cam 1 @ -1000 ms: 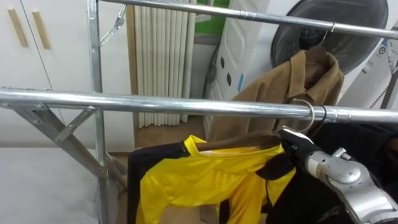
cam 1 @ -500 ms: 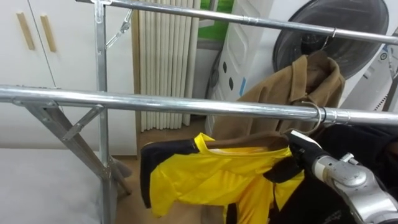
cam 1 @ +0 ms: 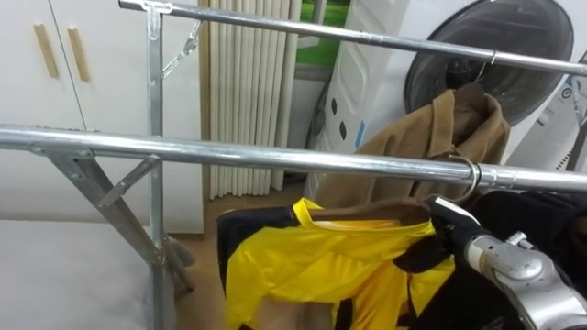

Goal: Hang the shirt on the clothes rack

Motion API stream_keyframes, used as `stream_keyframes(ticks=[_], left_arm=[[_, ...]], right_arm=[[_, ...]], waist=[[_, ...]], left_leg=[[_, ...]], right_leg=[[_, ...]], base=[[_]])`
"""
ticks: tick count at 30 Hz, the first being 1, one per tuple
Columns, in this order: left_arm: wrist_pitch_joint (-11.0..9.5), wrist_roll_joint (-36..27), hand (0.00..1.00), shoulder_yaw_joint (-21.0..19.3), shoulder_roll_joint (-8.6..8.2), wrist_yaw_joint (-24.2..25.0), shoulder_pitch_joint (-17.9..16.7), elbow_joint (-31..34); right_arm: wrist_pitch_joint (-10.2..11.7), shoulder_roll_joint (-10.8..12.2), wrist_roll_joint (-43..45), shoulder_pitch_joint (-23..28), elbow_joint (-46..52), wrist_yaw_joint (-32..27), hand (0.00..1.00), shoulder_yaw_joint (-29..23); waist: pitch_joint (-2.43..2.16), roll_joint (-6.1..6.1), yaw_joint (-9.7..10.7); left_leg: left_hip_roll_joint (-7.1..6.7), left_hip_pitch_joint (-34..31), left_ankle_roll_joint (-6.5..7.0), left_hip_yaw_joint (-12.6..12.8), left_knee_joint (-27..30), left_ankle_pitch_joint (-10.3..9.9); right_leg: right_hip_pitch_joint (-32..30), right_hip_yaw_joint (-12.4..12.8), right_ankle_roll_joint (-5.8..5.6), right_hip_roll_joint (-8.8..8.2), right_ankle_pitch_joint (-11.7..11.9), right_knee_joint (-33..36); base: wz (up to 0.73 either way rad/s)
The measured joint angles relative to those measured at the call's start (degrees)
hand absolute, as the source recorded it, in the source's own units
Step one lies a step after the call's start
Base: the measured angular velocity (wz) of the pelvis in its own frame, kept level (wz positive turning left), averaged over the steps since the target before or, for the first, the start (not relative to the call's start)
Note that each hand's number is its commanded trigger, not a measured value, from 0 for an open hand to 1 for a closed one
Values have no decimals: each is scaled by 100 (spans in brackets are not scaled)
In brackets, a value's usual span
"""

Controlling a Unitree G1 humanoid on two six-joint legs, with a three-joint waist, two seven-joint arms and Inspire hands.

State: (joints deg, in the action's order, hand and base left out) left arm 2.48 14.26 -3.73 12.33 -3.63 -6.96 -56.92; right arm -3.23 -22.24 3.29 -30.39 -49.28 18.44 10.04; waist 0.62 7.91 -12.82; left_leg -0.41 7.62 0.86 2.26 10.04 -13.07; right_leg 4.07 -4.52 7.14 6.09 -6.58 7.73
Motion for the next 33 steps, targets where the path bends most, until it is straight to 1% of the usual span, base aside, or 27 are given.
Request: stream_keyframes(ticks=[1,4,9,12,13,15,16,17,20,24,26,28,30,33], left_arm=[[1,19,0,-2,1,0,-38,0],[7,35,0,-1,1,0,-10,-8],[18,-5,0,1,-4,-7,76,-101],[18,-14,0,14,-24,-41,85,-95],[21,-13,0,45,-27,-45,91,-94],[20,-13,0,48,-59,-49,91,-95],[20,-13,0,47,-90,-60,91,-97],[20,-13,0,47,-122,-71,91,-100],[20,-12,0,46,-151,-74,90,-102],[17,-13,0,47,-151,-78,71,-102],[2,-9,0,48,-146,-79,48,-134],[-6,-11,0,48,-138,-89,45,-190],[-20,-13,0,51,-139,-102,48,-218],[-30,-13,0,51,-139,-112,48,-252]], right_arm=[[3,0,-42,2,-20,-32,0,0],[10,1,-41,8,-55,-102,0,0],[18,8,-35,18,-52,-191,0,1],[69,18,-67,68,-53,-281,0,1],[72,26,-84,95,-48,-319,0,-3],[84,41,-83,145,-2,-379,0,-4],[99,52,-75,157,20,-404,0,-6],[133,55,-70,175,24,-411,0,-6],[207,84,-69,223,68,-444,0,-6],[356,113,-77,383,91,-475,0,-10],[472,114,-78,556,131,-543,0,-34],[509,133,-78,702,195,-570,0,-123],[518,143,-78,826,301,-578,0,-203],[535,155,-110,919,316,-577,0,-346]], waist=[[1,-2,0],[-1,-10,1],[-14,-19,7],[-29,-25,21],[-31,-40,41],[-51,-78,53],[-63,-119,69],[-79,-165,94],[-85,-240,160],[-94,-249,183],[-92,-256,243],[-93,-258,277],[-94,-261,292],[-106,-283,322]], left_leg=[[0,1,0,2,1,0],[-1,-2,0,-5,2,0],[-3,-6,0,-26,1,0],[-10,3,0,-65,5,0],[-11,17,0,-75,11,0],[-17,20,0,-83,14,0],[-21,19,0,-84,20,0],[-26,19,0,-91,26,0],[-33,23,0,-105,40,0],[-31,41,-1,-143,44,0],[-40,56,-1,-203,65,0],[-52,93,-2,-232,65,-1],[-54,97,-2,-234,63,-2],[-53,99,-2,-233,60,-2]], right_leg=[[3,-1,0,0,0,-4],[-1,-3,0,0,0,-3],[8,-24,0,-1,0,5],[32,-40,0,-2,0,4],[54,-46,0,-3,0,-2],[59,-49,-1,-9,0,-2],[62,-49,-1,-13,0,-2],[69,-59,-1,-21,0,-3],[83,-88,-11,-34,-6,3],[112,-128,-11,-35,-7,-1],[166,-185,-19,-47,-32,-10],[186,-189,-32,-56,-84,0],[189,-186,-30,-56,-89,1],[189,-189,-28,-56,-89,4]], base=[[0],[0],[0],[5],[5],[2],[0],[4],[5],[6],[13],[9],[0],[0]])
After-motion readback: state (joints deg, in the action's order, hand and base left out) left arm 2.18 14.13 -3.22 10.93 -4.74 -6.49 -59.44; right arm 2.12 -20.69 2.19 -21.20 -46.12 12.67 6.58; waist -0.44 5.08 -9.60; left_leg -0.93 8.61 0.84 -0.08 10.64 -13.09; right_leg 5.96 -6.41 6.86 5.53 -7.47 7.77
